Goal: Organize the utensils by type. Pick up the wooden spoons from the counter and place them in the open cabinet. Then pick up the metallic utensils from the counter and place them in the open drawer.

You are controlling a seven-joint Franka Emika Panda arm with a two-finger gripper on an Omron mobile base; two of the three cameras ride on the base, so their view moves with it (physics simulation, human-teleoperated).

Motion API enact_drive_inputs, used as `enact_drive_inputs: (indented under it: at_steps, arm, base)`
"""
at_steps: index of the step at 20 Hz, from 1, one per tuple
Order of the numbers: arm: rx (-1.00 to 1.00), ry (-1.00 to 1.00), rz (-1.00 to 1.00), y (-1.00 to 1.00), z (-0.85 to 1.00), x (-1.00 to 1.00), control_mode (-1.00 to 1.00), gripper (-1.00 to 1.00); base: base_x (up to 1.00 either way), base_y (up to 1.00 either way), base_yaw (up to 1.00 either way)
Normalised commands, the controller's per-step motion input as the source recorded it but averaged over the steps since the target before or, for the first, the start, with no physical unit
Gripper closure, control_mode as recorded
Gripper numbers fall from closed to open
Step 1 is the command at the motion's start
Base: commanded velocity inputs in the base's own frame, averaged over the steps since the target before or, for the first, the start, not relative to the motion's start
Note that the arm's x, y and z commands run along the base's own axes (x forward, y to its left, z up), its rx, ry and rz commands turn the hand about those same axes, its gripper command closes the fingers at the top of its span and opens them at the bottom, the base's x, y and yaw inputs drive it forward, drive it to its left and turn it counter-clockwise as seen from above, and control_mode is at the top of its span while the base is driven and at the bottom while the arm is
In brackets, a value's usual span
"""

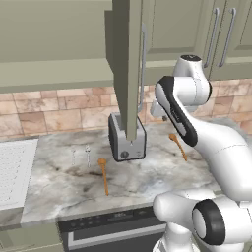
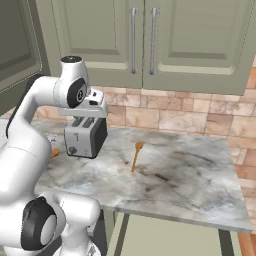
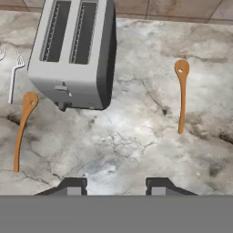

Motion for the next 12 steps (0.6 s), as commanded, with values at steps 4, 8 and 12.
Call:
enact_drive_inputs:
  at_steps: [4, 8, 12]
  arm:
    - [0.00, 0.00, 0.00, 0.00, -0.03, -0.06, -1.00, -1.00]
    - [0.00, 0.00, 0.00, -0.18, -0.22, -0.16, -1.00, -1.00]
    - [0.00, 0.00, 0.00, -0.33, -0.28, -0.21, -1.00, -1.00]
  base:
    - [0.00, 0.00, 0.00]
    - [0.00, 0.00, 0.00]
    - [0.00, 0.00, 0.00]
